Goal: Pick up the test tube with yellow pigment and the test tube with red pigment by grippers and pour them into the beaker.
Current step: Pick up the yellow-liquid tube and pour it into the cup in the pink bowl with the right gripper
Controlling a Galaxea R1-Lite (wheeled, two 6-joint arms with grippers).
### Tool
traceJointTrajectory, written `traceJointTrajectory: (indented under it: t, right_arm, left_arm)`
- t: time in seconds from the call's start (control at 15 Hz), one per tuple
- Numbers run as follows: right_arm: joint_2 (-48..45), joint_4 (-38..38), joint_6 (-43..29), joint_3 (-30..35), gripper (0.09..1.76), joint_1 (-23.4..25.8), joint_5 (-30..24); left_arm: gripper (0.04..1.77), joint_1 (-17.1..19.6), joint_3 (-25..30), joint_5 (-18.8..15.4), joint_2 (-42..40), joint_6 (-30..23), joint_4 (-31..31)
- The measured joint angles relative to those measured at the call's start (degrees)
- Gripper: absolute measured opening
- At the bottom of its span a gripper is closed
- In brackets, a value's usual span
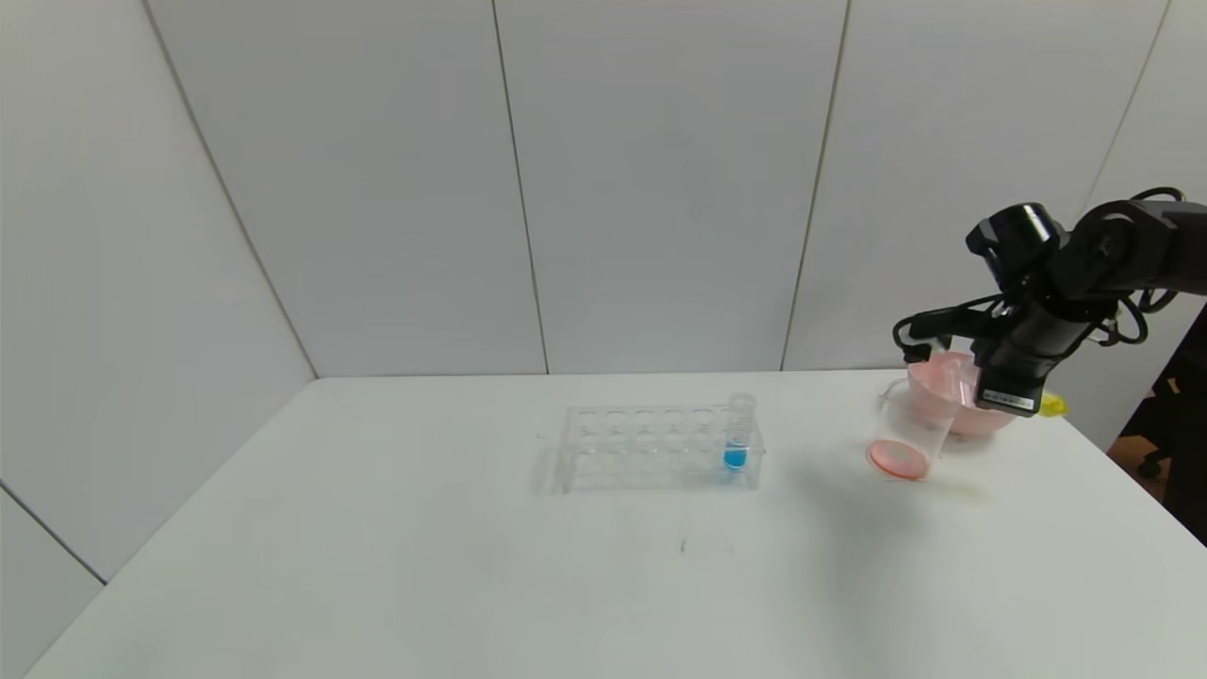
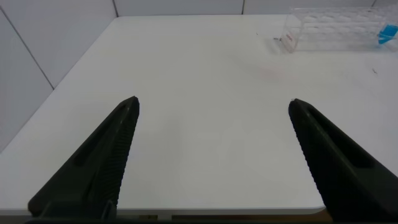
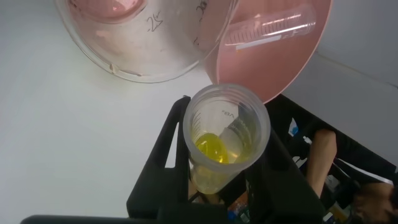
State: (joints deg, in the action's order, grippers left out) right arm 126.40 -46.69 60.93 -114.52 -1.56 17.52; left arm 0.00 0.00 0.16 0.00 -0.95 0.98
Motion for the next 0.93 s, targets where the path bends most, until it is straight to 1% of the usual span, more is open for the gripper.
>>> traceJointTrajectory:
  t: [0.07,0.2,0.93]
  right_arm:
    - [0.2,-0.1,0.0,0.0,0.57,-0.3,0.2]
    - [0.5,-0.1,0.0,0.0,0.57,-0.9,2.6]
    - [1.5,0.2,0.4,0.0,0.57,-2.1,8.1]
  left_arm:
    - [1.72,0.0,0.0,0.0,0.0,0.0,0.0]
    - [1.72,0.0,0.0,0.0,0.0,0.0,0.0]
    - [1.72,0.0,0.0,0.0,0.0,0.0,0.0]
